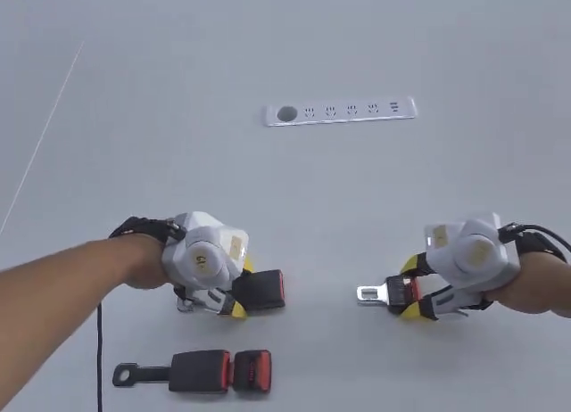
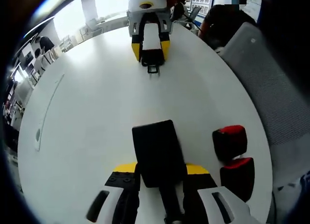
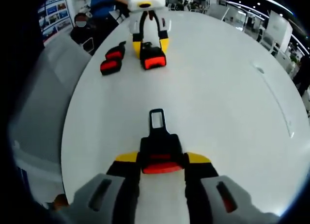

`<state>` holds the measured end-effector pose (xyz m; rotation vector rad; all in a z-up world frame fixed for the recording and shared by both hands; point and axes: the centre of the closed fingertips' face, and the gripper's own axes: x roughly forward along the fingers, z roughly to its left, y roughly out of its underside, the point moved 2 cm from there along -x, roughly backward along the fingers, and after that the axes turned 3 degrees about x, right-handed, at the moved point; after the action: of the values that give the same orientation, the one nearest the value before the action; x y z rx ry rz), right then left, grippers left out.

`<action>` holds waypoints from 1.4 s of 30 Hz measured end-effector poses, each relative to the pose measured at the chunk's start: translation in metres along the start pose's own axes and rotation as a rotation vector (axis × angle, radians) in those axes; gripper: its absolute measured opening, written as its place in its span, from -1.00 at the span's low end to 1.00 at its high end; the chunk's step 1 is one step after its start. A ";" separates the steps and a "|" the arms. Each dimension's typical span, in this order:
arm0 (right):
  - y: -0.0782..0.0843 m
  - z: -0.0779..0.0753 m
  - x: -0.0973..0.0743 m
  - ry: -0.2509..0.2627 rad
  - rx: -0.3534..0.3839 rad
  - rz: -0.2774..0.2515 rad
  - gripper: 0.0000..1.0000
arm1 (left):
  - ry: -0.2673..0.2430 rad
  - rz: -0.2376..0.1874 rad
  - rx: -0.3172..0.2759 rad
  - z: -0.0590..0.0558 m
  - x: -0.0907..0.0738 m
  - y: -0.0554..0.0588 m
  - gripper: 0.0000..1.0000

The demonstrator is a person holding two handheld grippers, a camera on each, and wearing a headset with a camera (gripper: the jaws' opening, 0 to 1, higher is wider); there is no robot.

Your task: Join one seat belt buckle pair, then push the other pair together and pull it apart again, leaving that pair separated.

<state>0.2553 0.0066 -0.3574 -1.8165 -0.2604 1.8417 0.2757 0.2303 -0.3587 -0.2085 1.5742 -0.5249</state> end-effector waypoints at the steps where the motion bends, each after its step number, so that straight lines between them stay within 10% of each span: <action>1: 0.000 0.000 0.000 -0.001 -0.002 0.002 -0.28 | 0.001 0.001 0.000 0.000 0.000 0.000 -0.30; 42: -0.095 0.014 0.055 -0.039 -0.059 -0.130 -0.28 | 0.030 0.052 0.024 -0.001 0.002 0.001 -0.32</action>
<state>0.2665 0.1168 -0.3575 -1.7609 -0.4408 1.7972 0.2747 0.2308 -0.3608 -0.1416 1.5978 -0.5086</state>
